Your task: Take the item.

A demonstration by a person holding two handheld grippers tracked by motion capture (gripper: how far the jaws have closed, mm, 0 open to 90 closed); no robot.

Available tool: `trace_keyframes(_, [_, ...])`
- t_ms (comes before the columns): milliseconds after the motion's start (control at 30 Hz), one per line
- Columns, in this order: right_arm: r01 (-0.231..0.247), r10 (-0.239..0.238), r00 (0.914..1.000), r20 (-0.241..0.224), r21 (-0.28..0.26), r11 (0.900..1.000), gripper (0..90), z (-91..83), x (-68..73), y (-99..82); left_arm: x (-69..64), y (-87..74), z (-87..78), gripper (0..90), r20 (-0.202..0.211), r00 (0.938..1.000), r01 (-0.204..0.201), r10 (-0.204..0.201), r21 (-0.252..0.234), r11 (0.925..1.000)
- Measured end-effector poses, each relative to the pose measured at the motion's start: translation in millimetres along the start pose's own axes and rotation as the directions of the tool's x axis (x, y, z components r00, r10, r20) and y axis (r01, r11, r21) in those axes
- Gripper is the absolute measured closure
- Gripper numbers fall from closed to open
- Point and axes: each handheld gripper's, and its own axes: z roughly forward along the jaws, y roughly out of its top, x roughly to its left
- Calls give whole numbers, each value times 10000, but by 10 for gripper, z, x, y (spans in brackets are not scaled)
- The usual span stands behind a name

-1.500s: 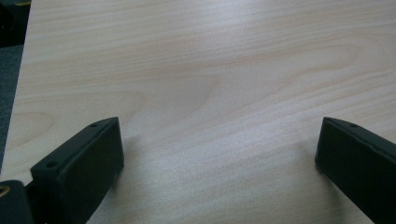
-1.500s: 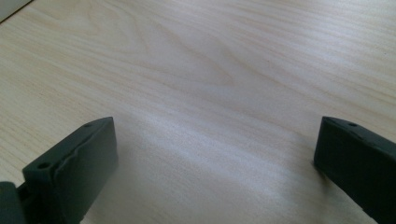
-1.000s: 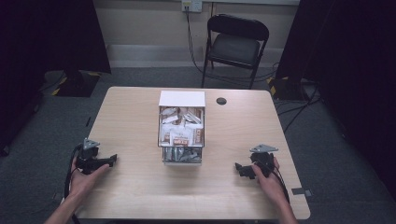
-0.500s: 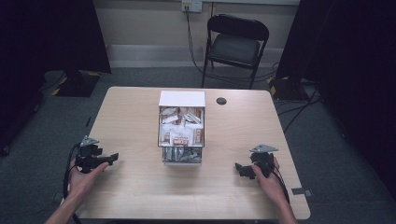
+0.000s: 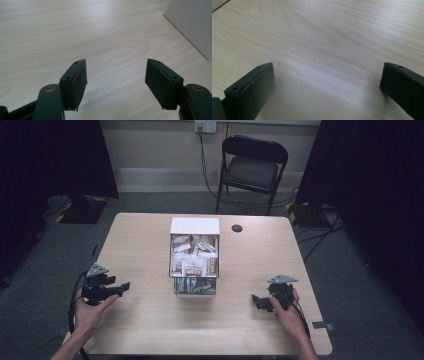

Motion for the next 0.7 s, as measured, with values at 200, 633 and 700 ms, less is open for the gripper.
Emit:
trace_keyframes(200, [-2, 2, 10000, 0, 1, 10000, 0, 0, 0, 0, -69, 46, -78, 364, 643, 9979, -59, 85, -408, 9992])
trace_keyframes(633, [5, -5, 10000, -1, -3, 10000, 0, 0, -1, 0, -242, 198, -249, 421, 1633, 9827, -693, 873, -1128, 9912])
trace_keyframes(700, [-2, 2, 10000, -1, 1, 10000, 0, 0, 0, 0, -275, 220, -275, 425, 1642, 9817, -763, 967, -1265, 9890])
